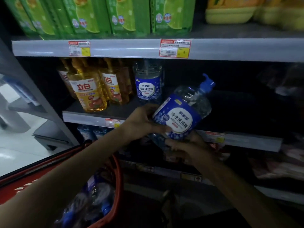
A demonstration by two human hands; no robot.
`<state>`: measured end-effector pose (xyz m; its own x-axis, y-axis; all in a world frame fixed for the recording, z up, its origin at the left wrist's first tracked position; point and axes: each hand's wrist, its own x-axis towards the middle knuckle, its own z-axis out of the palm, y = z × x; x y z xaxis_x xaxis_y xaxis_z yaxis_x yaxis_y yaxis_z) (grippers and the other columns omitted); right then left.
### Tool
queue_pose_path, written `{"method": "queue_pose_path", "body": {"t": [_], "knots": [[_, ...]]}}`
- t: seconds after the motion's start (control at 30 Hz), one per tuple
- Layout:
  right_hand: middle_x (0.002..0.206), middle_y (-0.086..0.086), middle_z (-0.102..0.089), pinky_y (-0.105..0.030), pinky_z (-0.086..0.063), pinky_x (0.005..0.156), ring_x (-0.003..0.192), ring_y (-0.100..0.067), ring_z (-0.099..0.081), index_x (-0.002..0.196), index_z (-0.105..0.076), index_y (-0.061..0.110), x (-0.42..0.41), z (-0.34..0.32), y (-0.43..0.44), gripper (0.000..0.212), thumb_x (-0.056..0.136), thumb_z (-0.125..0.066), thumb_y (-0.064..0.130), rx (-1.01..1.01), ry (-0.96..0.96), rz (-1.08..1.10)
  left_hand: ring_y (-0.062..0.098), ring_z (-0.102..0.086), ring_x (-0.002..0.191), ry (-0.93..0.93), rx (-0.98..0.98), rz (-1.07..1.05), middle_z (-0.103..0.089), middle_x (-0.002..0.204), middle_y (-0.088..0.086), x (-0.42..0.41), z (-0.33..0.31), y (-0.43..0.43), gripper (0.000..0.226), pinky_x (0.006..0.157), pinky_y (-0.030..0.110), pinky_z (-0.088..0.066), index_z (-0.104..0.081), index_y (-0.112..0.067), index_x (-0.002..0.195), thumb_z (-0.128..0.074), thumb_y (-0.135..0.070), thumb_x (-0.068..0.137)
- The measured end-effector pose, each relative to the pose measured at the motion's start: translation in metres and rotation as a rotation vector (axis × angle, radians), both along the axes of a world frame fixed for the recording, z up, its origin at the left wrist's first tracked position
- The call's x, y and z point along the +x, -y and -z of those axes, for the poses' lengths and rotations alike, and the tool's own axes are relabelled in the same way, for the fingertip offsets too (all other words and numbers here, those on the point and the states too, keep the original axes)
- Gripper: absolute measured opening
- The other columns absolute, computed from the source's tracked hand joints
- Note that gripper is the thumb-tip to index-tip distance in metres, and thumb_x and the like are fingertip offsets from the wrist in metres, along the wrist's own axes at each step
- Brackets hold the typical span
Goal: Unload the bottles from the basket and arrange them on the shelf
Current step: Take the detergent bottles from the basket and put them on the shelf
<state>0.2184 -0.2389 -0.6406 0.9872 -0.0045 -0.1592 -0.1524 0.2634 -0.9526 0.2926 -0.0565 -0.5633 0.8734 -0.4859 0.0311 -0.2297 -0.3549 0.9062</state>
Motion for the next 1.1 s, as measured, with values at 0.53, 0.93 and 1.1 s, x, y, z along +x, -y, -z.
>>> {"method": "queue_pose_path", "body": {"t": [0.53,0.93,1.1], "knots": [[0.122,0.008,-0.069,-0.016,-0.059,0.075,0.106,-0.004,-0.068,0.138,-0.051,0.021,0.085,-0.018,0.052,0.086,0.066,-0.092,-0.001,-0.208,0.174,0.363,-0.012,-0.063,0.093,0.384,-0.007,-0.092,-0.065,0.102,-0.022,0.073,0.018,0.074,0.054,0.08,0.011,-0.052,-0.065,-0.016,0.132,-0.085,-0.019,0.082],[0.123,0.0,-0.071,-0.036,-0.063,0.084,0.107,-0.013,-0.071,0.132,-0.053,0.016,0.161,0.017,0.088,0.088,0.057,-0.097,0.001,-0.448,0.287,0.488,0.001,-0.066,0.112,0.222,-0.317,-0.4,-0.069,0.13,-0.003,0.108,0.077,0.125,0.067,0.091,0.021,-0.058,-0.055,-0.015,0.141,-0.086,-0.018,0.082],[0.115,0.006,-0.075,-0.047,-0.063,0.085,0.103,-0.012,-0.073,0.121,-0.06,0.03,0.198,0.024,0.094,0.076,0.054,-0.095,0.021,-0.568,0.331,0.495,0.004,-0.064,0.116,0.209,-0.407,-0.504,-0.067,0.133,0.0,0.133,0.091,0.144,0.07,0.096,0.028,-0.058,-0.052,-0.014,0.144,-0.085,-0.017,0.082]]}}
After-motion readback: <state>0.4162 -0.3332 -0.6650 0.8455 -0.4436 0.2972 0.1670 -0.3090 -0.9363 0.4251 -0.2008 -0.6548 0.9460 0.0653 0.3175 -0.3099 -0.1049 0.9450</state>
